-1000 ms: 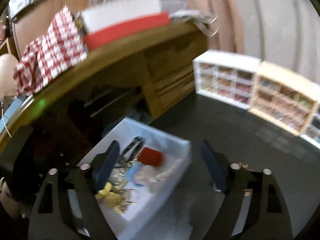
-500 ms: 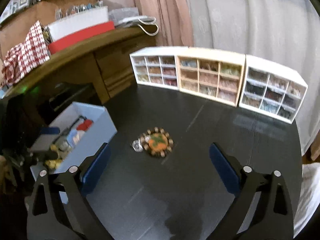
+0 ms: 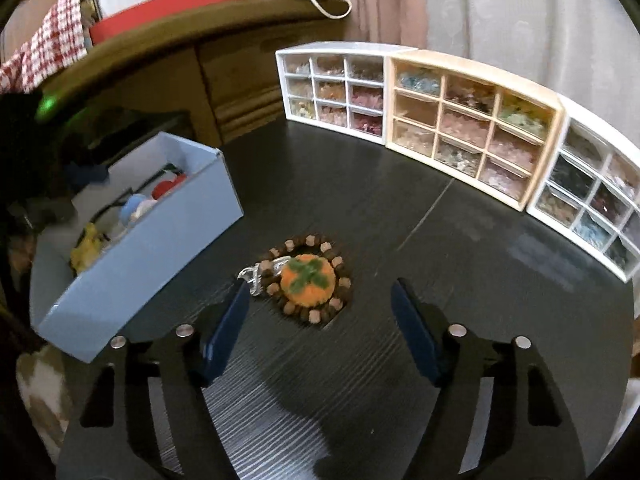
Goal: Organize jewelry
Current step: 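Move both tools back to the pumpkin bead bracelet on the table, then grasp the orange pumpkin charm with the right tool while the left tool grasps the bead strand, then carry the bracelet with both tools into the blue box and release it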
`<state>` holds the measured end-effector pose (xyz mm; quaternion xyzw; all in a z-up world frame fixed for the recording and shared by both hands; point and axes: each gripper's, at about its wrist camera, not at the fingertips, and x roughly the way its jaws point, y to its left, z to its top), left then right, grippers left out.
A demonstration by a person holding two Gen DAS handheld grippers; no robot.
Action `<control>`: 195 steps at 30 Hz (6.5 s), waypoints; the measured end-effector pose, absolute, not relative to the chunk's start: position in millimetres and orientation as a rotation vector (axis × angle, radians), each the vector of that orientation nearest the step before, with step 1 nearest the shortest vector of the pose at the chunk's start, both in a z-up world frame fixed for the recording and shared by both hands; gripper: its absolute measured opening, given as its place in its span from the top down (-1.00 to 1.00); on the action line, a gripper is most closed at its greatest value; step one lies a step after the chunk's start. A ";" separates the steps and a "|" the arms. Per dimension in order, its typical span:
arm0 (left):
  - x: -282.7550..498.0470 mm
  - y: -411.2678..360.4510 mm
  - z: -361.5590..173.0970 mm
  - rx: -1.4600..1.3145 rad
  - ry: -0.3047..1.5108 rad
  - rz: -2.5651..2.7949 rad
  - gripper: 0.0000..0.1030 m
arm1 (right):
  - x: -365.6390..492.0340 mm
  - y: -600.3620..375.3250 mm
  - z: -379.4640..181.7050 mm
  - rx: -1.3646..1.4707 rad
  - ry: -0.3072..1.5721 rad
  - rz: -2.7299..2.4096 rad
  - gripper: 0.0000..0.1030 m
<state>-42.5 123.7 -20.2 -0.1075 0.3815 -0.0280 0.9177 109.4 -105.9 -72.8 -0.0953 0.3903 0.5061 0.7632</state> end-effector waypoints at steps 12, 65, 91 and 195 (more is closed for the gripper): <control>44.7 106.2 32.7 -0.023 0.793 -0.168 -0.92 | 115.4 -89.2 -87.5 -0.205 0.931 1.122 0.15; 71.8 95.0 34.0 -0.001 0.858 -0.189 -0.92 | 108.2 -64.4 -84.9 -0.269 0.915 1.140 0.49; 163.1 13.2 -95.5 0.402 1.492 -0.264 -0.61 | 141.4 -212.8 -80.1 0.310 0.891 0.910 0.49; -94.6 103.4 -18.2 -0.121 1.050 0.070 -0.92 | 27.7 -106.0 26.2 0.028 0.742 1.158 -0.43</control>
